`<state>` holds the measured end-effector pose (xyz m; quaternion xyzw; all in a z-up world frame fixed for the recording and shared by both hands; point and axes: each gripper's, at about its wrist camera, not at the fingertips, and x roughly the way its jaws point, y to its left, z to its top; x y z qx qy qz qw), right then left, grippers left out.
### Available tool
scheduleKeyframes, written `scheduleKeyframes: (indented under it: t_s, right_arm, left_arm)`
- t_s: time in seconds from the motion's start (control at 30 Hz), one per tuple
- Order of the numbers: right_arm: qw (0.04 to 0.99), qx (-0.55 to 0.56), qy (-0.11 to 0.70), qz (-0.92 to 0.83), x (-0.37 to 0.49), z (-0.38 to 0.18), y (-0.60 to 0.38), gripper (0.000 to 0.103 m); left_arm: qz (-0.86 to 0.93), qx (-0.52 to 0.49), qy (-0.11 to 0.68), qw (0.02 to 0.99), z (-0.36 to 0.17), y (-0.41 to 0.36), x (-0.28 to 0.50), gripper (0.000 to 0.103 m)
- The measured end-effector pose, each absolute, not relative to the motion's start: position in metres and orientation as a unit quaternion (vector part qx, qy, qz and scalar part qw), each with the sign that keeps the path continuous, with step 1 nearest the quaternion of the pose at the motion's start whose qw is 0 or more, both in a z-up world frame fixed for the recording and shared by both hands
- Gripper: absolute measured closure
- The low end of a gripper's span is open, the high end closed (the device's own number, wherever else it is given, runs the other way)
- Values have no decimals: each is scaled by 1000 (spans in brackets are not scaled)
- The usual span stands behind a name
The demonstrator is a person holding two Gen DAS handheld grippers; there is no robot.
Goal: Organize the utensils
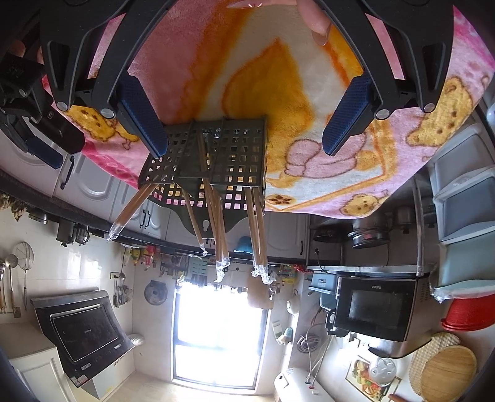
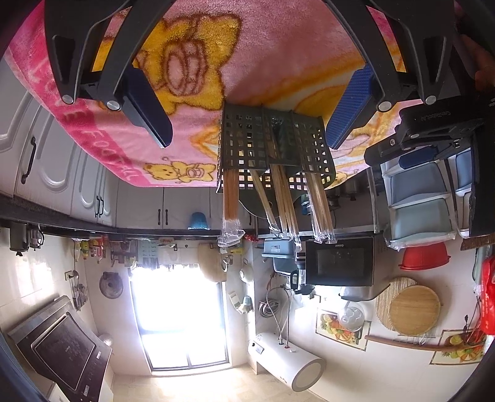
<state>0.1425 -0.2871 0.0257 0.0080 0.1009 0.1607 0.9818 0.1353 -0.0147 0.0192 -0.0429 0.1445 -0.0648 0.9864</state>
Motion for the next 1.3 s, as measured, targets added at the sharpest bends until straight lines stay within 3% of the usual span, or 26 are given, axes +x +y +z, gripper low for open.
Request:
scheduleKeyframes:
  t_s: [1.3]
  right_arm:
    - [982, 17, 108, 153, 144, 22, -293, 6]
  left_arm:
    - [-62, -40, 148, 986, 17, -15, 135, 10]
